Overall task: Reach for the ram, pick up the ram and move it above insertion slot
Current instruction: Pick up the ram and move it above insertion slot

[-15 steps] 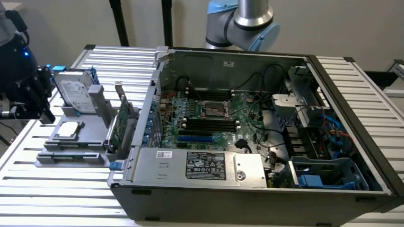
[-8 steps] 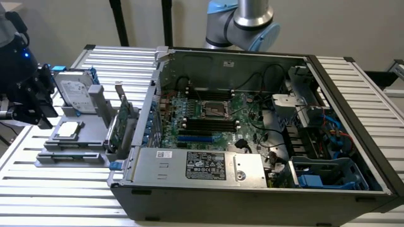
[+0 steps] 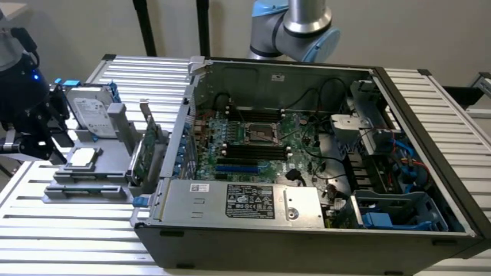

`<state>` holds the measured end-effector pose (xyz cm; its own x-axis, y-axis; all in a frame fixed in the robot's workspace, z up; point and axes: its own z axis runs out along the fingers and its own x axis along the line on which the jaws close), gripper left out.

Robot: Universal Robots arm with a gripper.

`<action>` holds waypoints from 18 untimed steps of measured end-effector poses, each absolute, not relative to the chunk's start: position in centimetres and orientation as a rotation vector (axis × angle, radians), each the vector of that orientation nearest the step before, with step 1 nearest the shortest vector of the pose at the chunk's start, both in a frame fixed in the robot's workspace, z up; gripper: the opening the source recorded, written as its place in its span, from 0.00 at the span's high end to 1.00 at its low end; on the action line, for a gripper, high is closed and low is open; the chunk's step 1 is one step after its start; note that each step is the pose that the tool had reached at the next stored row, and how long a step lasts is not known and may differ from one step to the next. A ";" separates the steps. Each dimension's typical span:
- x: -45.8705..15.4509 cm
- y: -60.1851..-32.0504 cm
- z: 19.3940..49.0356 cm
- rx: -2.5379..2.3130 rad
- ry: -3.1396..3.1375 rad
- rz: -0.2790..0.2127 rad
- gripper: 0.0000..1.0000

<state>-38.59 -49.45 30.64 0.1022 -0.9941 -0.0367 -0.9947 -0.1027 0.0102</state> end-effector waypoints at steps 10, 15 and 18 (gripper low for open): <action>-38.9 -49.7 28.8 -2.319 2.093 0.053 0.58; -38.9 -49.7 27.9 -2.320 2.093 0.053 0.58; -38.9 -49.7 27.4 -2.320 2.092 0.053 0.58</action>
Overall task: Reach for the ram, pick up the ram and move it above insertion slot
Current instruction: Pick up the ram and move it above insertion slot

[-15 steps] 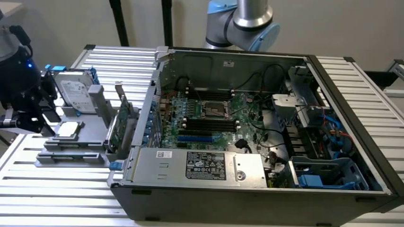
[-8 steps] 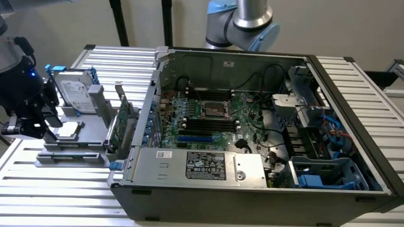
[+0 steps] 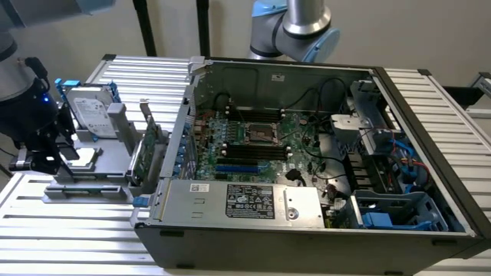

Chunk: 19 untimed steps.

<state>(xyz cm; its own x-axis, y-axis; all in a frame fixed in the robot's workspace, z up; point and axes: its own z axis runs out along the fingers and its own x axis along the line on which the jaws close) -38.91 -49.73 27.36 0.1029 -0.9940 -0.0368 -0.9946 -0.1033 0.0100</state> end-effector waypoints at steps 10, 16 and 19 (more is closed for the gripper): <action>-38.9 -49.9 25.5 -2.321 2.091 0.053 0.58; -38.9 -50.1 24.5 -2.322 2.090 0.053 0.58; -38.9 -50.1 23.9 -2.322 2.090 0.053 0.58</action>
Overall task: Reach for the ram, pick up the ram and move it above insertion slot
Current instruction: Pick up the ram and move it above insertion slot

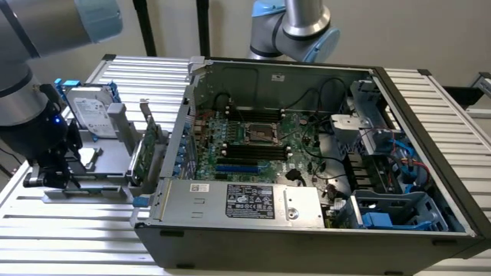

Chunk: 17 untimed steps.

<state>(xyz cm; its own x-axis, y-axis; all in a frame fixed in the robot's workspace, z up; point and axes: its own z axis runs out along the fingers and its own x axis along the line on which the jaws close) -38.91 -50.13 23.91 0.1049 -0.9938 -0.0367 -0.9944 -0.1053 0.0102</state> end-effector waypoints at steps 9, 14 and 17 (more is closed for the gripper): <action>-38.9 -50.1 22.3 -2.324 2.088 0.053 0.58; -38.9 -50.1 21.4 -2.326 2.086 0.053 0.58; -38.9 -50.1 20.8 -2.327 2.085 0.053 0.58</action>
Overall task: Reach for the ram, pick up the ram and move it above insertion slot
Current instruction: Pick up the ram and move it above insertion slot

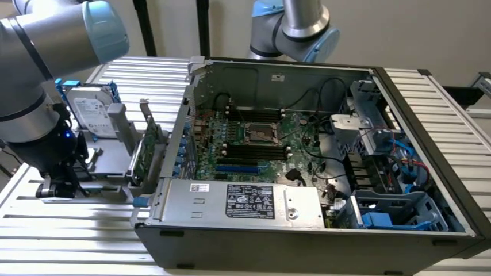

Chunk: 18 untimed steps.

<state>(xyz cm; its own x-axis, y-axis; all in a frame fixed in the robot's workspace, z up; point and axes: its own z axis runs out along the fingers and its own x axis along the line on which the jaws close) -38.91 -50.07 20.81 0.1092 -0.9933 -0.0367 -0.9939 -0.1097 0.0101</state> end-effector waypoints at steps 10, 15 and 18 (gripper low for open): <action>-38.9 -49.4 20.0 -2.328 2.083 0.054 0.58; -38.9 -49.3 19.9 -2.329 2.083 0.054 0.60; -38.8 -49.3 19.8 -2.329 2.084 0.056 0.73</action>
